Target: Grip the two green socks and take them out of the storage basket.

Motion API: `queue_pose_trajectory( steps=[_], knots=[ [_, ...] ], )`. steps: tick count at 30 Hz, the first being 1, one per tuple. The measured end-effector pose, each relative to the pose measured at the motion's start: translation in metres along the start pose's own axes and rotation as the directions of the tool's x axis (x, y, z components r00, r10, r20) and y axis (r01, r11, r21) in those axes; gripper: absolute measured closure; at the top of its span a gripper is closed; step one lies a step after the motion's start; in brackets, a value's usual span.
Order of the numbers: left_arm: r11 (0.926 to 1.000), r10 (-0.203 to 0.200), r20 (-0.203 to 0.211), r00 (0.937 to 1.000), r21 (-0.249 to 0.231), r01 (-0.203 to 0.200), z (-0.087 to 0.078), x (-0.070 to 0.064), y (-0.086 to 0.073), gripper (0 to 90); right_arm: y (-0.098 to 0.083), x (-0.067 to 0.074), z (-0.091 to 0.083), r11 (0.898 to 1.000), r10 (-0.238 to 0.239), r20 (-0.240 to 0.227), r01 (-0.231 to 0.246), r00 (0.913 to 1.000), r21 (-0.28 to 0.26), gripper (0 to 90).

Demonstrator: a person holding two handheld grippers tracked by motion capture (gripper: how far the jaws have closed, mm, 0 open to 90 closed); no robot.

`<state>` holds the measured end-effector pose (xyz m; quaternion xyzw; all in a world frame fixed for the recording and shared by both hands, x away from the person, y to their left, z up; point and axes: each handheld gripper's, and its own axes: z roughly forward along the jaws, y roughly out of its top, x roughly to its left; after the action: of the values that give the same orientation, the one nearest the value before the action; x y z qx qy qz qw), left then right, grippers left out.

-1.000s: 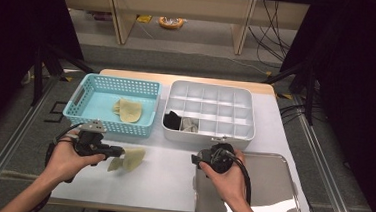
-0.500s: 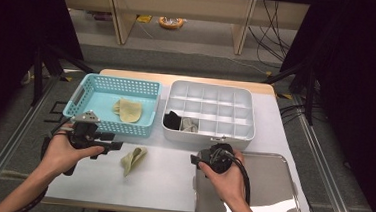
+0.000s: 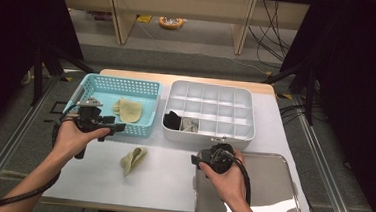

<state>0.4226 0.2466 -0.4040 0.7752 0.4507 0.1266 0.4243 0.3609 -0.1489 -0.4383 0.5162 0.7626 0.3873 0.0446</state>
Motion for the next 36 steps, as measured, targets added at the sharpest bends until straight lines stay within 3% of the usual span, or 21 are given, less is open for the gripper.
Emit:
queue_pose_trajectory(
  steps=[1, 2, 3, 9, 21, 29, 32, 36],
  knots=[
    [1.0, 0.002, -0.011, 0.9999, 0.003, -0.002, 0.001, 0.001, 0.002, 41.9, 0.0, -0.001, 0.0, 1.0, -0.01, 0.0, 0.01, 1.0, -0.007, 52.9],
    [1.0, 0.006, -0.019, 0.9998, 0.004, -0.006, 0.003, 0.003, 0.004, 41.9, 0.0, 0.002, 0.0, 1.0, 0.02, -0.003, -0.02, 0.9998, 0.007, 52.9],
    [1.0, 0.007, -0.024, 0.9997, 0.006, -0.006, 0.004, 0.004, 0.005, 41.7, 0.0, -0.002, 0.0, 1.0, -0.028, -0.007, 0.028, 0.9996, -0.008, 52.9],
    [0.9999, 0.004, -0.055, 0.9985, 0.01, -0.003, 0.009, 0.013, 0.013, 40.1, -0.001, -0.001, -0.001, 1.0, 0.002, -0.017, -0.002, 0.9998, -0.001, 52.8],
    [0.9997, -0.014, -0.118, 0.9929, 0.018, 0.016, 0.022, 0.03, 0.025, 37.4, -0.001, -0.002, 0.0, 1.0, -0.011, -0.006, 0.011, 0.9999, 0.005, 52.7],
    [0.9989, -0.038, -0.138, 0.9897, 0.022, 0.042, 0.033, 0.038, 0.033, 35.0, -0.001, -0.002, 0.0, 1.0, -0.021, -0.005, 0.021, 0.9998, 0.009, 52.5],
    [0.9988, -0.038, -0.149, 0.9881, 0.024, 0.042, 0.037, 0.04, 0.035, 34.6, -0.002, 0.001, 0.0, 1.0, 0.023, -0.013, -0.023, 0.9996, 0.011, 52.5],
    [0.9984, -0.043, -0.159, 0.9863, 0.031, 0.048, 0.042, 0.044, 0.038, 34.5, -0.002, 0.001, 0.0, 1.0, 0.024, -0.023, -0.024, 0.9995, 0.007, 52.4]
  ],
)
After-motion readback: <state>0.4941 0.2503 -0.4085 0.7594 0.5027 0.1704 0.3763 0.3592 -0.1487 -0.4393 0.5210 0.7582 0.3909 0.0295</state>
